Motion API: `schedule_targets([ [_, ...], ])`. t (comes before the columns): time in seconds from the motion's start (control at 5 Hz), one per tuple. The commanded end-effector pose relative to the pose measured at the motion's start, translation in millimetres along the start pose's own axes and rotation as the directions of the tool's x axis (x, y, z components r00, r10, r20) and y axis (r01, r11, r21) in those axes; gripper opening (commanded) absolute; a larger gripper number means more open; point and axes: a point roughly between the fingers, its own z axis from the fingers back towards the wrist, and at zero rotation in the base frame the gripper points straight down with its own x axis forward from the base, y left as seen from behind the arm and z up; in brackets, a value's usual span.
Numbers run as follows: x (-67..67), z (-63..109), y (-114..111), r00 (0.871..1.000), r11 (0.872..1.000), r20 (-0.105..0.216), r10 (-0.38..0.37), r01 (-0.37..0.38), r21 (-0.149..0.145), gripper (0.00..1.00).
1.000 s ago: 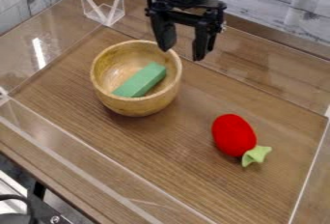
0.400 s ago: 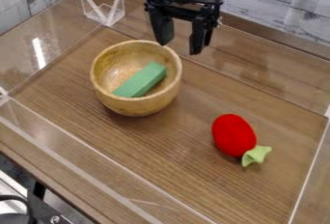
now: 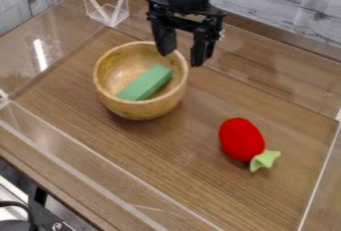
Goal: Put the green object in the brown bowl
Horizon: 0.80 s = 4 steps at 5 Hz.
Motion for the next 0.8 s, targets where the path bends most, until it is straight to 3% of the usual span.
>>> schedule_targets([
  [0.0,4.3,19.2,8,0.999,1.0,0.053,0.0,0.0,0.016,1.0],
  [0.4,7.4,18.7,40,0.999,1.0,0.049,0.012,-0.012,0.0,1.0],
  [0.6,15.3,6.9,39,0.998,1.0,0.056,0.007,-0.007,0.007,1.0],
])
